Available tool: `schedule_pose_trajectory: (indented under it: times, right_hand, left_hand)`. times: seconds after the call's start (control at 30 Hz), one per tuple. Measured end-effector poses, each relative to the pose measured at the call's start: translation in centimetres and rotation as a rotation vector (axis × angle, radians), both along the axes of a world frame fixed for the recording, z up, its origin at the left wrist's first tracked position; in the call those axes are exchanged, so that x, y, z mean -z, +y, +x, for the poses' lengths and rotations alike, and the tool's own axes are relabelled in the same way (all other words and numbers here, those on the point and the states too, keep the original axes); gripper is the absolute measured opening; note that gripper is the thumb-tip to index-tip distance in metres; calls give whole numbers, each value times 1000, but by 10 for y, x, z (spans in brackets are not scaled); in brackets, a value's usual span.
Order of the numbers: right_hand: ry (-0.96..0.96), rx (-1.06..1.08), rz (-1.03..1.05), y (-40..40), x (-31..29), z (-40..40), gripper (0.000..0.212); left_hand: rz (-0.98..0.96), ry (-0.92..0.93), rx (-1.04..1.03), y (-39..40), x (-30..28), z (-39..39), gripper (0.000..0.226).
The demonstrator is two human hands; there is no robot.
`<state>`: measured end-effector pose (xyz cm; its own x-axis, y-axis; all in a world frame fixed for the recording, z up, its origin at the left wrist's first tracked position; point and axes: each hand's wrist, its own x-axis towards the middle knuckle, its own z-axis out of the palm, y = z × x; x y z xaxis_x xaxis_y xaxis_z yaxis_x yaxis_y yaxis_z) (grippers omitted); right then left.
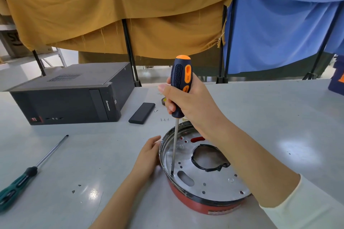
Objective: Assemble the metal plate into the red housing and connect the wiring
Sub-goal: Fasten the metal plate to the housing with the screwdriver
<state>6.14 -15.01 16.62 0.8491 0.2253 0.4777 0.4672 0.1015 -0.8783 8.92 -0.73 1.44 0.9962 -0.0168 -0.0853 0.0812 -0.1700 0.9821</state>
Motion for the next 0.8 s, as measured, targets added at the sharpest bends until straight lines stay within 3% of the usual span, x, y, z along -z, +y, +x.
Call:
schedule_pose_trajectory:
  times: [0.13, 0.37, 0.53, 0.63, 0.8]
  right_hand:
    - [-30, 7, -19, 0, 1, 3, 16]
    - [-43, -29, -99, -7, -3, 21, 16]
    - [116, -295, 56, -24, -8, 33, 32]
    - [150, -388, 105, -34, -6, 33, 29]
    - [59, -145, -24, -26, -1, 33, 10]
  left_hand:
    - [132, 106, 141, 3, -4, 6, 18]
    - [166, 66, 84, -10, 7, 15, 15]
    - [179, 36, -3, -16, 10, 27, 17]
    - [199, 2, -35, -18, 12, 28, 17]
    - [199, -27, -73, -20, 16, 26, 17]
